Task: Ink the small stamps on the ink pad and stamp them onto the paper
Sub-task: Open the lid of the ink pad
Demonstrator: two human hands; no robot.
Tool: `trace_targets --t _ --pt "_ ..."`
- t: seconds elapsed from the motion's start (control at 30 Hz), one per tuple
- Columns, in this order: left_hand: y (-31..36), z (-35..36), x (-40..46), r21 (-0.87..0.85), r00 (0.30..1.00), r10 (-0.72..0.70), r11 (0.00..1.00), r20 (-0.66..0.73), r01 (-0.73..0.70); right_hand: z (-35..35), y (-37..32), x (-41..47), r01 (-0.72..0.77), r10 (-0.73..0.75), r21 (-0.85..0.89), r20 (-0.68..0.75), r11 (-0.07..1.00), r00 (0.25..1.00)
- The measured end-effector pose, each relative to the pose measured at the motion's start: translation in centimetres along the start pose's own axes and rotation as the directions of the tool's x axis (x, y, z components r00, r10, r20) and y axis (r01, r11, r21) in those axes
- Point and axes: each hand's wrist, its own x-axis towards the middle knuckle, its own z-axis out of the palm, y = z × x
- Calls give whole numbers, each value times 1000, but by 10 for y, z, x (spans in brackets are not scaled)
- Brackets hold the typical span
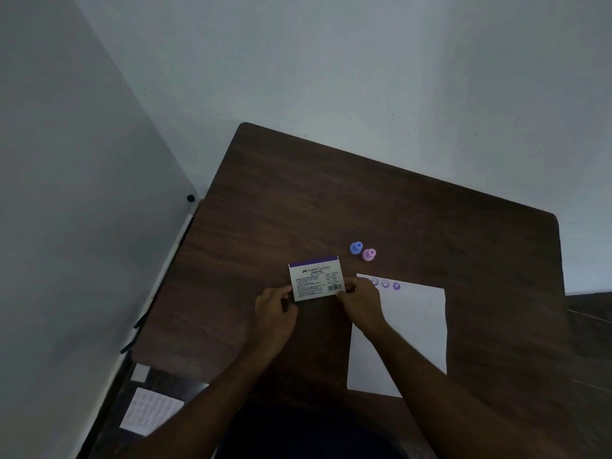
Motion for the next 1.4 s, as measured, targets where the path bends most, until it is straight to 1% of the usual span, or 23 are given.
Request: trace_targets --t 0.3,0.57,0.7,0.83,0.93,1.03,1.1,1.23,1.3,1.4 --pt "4 -2 -1 20 1000 -1 1000 20 1 0 1 2 -10 10 -20 4 1000 1000" --pt "9 -2 -3 15 1000 -8 1000 5 8 -7 -5 0 49 -51 -37 -44 998 998" --pt "16 -4 -3 -18 1000 -8 1000 -25 8 -12 -11 2 103 -109 -80 -78 991 991" --pt "21 -7 0 -97 999 -9 995 -50 4 -19 -18 7 148 -153 -69 -73 987 986" --pt "25 -11 6 -147 997 6 989 -76 -17 -22 -26 10 156 -163 -76 -107 985 981" --pt "30 -14 13 -171 993 -2 985 -115 -18 -25 -38 13 151 -171 -128 -165 980 971" --pt "31 -16 19 -175 994 -16 984 -109 -3 -28 -44 16 157 -181 -143 -166 977 969" --pt "31 -23 27 -179 999 -11 984 -51 2 -31 -52 22 159 -174 -105 -156 982 972" --pt "33 -25 31 -223 999 -8 975 -41 -1 -31 -55 26 138 -144 -57 -124 989 982" --pt "36 -26 38 -319 998 -68 946 -7 62 -31 -58 30 115 -114 9 -79 993 990"
